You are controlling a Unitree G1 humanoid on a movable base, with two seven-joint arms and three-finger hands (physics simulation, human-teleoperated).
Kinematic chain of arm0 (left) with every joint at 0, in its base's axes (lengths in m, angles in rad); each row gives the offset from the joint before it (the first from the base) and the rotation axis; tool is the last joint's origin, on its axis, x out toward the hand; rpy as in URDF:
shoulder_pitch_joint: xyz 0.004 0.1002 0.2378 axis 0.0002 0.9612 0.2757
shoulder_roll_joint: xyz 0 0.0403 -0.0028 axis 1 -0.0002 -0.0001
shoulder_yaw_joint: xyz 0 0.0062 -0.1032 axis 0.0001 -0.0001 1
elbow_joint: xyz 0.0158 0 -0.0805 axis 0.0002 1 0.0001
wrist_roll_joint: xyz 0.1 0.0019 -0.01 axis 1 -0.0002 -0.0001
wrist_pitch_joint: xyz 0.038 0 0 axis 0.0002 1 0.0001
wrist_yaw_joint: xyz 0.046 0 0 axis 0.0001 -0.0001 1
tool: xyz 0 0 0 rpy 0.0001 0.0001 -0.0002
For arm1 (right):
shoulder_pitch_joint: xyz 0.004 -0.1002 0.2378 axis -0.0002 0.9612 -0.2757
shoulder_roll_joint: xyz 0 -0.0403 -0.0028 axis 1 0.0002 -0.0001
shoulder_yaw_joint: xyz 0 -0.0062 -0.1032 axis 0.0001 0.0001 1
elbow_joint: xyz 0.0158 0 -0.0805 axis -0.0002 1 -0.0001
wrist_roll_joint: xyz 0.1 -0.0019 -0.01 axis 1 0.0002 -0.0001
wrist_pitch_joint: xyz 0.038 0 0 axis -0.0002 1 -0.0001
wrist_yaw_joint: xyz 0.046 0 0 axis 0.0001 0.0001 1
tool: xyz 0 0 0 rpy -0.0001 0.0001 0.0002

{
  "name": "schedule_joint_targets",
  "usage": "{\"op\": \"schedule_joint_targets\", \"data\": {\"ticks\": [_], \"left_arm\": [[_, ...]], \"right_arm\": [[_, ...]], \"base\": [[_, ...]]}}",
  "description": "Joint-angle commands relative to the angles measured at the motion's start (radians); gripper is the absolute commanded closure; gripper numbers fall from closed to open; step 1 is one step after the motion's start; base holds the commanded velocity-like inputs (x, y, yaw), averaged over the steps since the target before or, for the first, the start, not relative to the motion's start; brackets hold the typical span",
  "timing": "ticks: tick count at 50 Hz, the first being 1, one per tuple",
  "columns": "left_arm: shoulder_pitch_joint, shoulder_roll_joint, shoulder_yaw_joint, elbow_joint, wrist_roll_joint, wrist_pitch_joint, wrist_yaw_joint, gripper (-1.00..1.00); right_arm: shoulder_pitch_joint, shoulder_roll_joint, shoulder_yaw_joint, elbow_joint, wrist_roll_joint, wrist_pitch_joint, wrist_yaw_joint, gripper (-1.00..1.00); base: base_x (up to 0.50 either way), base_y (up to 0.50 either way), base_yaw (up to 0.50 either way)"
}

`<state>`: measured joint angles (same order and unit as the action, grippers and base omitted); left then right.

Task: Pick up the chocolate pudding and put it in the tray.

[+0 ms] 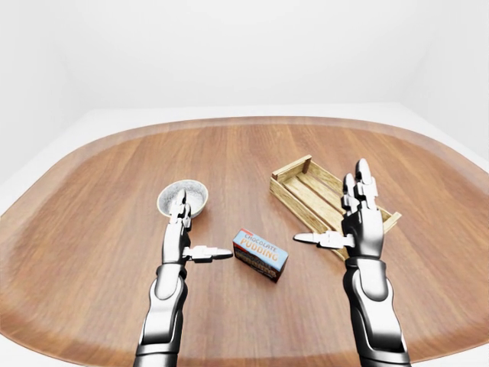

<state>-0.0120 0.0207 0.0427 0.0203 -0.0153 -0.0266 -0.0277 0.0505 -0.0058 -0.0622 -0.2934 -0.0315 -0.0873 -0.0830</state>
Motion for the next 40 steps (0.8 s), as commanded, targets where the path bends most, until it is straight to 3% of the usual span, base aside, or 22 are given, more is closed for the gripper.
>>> {"op": "schedule_joint_targets", "data": {"ticks": [1,8,24,40], "left_arm": [[0.001,-0.001,0.002,-0.003,-0.003,-0.010,0.001,-1.00],[0.002,0.000,0.000,0.005,0.016,-0.036,0.015,-1.00],[0.003,0.001,0.001,-0.004,0.023,-0.014,0.020,-1.00],[-0.002,0.001,0.002,0.005,0.022,-0.012,0.022,-1.00]], "right_arm": [[-0.001,0.000,0.002,0.007,0.005,0.000,0.003,-1.00],[0.001,0.001,0.002,0.004,0.004,0.000,0.003,-1.00],[0.016,0.001,0.014,0.021,-0.017,0.000,0.016,-1.00],[0.069,0.007,0.067,0.125,-0.073,0.000,0.030,-1.00]], "base": [[0.00,0.00,0.00],[0.00,0.00,0.00],[0.00,0.00,0.00],[0.00,0.00,0.00]]}}
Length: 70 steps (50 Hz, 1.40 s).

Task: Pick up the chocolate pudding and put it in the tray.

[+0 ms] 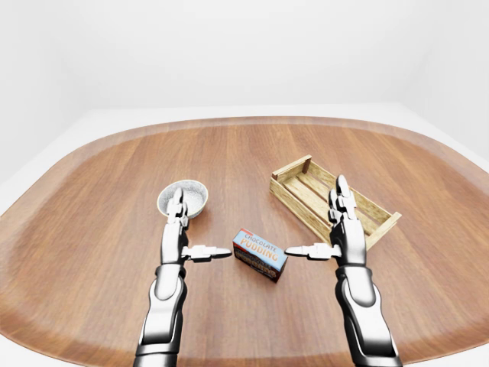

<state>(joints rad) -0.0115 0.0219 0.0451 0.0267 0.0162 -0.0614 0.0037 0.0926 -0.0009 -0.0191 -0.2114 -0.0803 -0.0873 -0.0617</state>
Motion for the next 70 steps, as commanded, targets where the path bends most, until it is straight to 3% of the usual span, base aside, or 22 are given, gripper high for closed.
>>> {"op": "schedule_joint_targets", "data": {"ticks": [1,7,40,70], "left_arm": [[-0.004,0.000,0.000,-0.001,-0.009,0.023,-0.008,-1.00],[-0.004,0.000,0.000,-0.006,-0.010,0.030,-0.007,-1.00],[-0.006,0.000,-0.001,0.008,-0.005,0.021,-0.003,-1.00],[-0.004,0.001,0.000,0.009,-0.004,0.018,-0.006,-1.00]], "right_arm": [[0.030,0.003,0.026,0.039,-0.026,0.000,0.010,-1.00],[0.038,0.002,0.038,0.072,-0.036,0.000,0.012,-1.00],[0.082,-0.002,0.080,0.245,-0.087,0.000,0.026,-1.00],[0.035,0.005,0.096,0.333,-0.121,0.000,0.012,-1.00]], "base": [[0.00,0.00,0.00],[0.00,0.00,0.00],[0.00,0.00,0.00],[0.00,0.00,0.00]]}}
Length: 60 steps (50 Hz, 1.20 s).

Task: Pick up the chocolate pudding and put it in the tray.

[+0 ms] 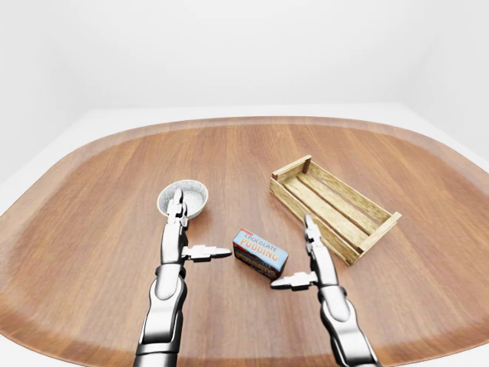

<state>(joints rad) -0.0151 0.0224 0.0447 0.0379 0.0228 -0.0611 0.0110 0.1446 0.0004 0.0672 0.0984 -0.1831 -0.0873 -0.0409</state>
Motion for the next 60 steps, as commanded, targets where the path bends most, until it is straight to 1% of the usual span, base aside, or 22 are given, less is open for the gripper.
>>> {"op": "schedule_joint_targets", "data": {"ticks": [1,5,10,28,41,60], "left_arm": [[-0.001,0.000,0.000,-0.002,-0.011,0.018,-0.013,-1.00],[-0.001,0.000,0.000,-0.008,-0.011,0.025,-0.012,-1.00],[-0.001,0.000,0.000,-0.008,-0.011,0.027,-0.012,-1.00],[-0.002,0.000,0.000,-0.008,-0.011,0.025,-0.012,-1.00],[-0.002,0.000,0.000,-0.008,-0.011,0.025,-0.012,-1.00],[-0.002,0.000,0.000,-0.008,-0.011,0.025,-0.012,-1.00]], "right_arm": [[-0.019,0.003,0.010,0.028,-0.021,0.000,-0.011,-1.00],[-0.025,0.004,0.014,0.049,-0.029,0.000,-0.015,-1.00],[-0.036,0.004,0.016,0.080,-0.036,0.000,-0.020,-1.00],[-0.060,0.013,0.027,0.135,-0.057,0.000,-0.037,-1.00],[-0.105,0.012,0.019,0.246,-0.074,0.000,-0.060,-1.00],[-0.136,0.015,0.012,0.320,-0.092,0.000,-0.077,-1.00]], "base": [[0.00,0.00,0.00],[0.00,0.00,0.00],[0.00,0.00,0.00],[0.00,0.00,0.00],[0.00,0.00,0.00],[0.00,0.00,0.00]]}}
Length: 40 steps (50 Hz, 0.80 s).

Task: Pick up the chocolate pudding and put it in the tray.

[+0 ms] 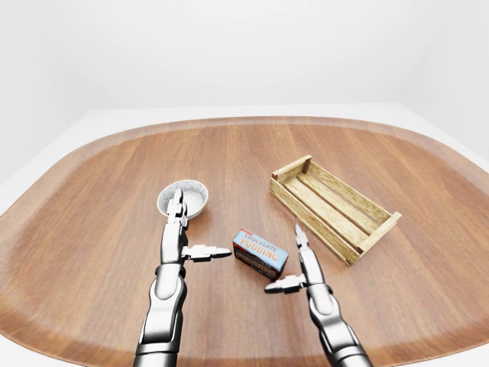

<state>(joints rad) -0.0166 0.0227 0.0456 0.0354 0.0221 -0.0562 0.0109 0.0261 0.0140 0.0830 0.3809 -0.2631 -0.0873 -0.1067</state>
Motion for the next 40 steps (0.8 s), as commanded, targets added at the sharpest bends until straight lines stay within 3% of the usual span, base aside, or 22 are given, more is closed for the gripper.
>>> {"op": "schedule_joint_targets", "data": {"ticks": [1,29,32,33,35,40], "left_arm": [[0.000,0.000,-0.001,-0.005,-0.010,0.020,-0.012,-1.00],[0.000,0.000,-0.001,-0.006,-0.010,0.021,-0.012,-1.00],[0.000,0.000,-0.001,-0.005,-0.010,0.020,-0.012,-1.00],[0.000,0.000,-0.001,-0.005,-0.010,0.020,-0.012,-1.00],[0.000,0.000,-0.001,-0.005,-0.011,0.020,-0.012,-1.00],[0.000,0.000,-0.001,-0.005,-0.010,0.020,-0.012,-1.00]], "right_arm": [[-0.023,0.002,-0.005,0.049,-0.015,0.000,-0.016,-1.00],[-0.059,0.007,-0.004,0.133,-0.029,0.000,-0.033,-1.00],[-0.057,0.008,-0.003,0.127,-0.027,0.000,-0.030,-0.22],[-0.057,0.008,-0.003,0.131,-0.028,0.000,-0.031,0.57],[-0.057,0.008,-0.003,0.129,-0.029,0.000,-0.030,1.00],[-0.059,0.009,-0.003,0.142,-0.029,0.000,-0.032,1.00]], "base": [[0.00,0.00,0.00],[0.00,0.00,0.00],[0.00,0.00,0.00],[0.00,0.00,0.00],[0.00,0.00,0.00],[0.00,0.00,0.00]]}}
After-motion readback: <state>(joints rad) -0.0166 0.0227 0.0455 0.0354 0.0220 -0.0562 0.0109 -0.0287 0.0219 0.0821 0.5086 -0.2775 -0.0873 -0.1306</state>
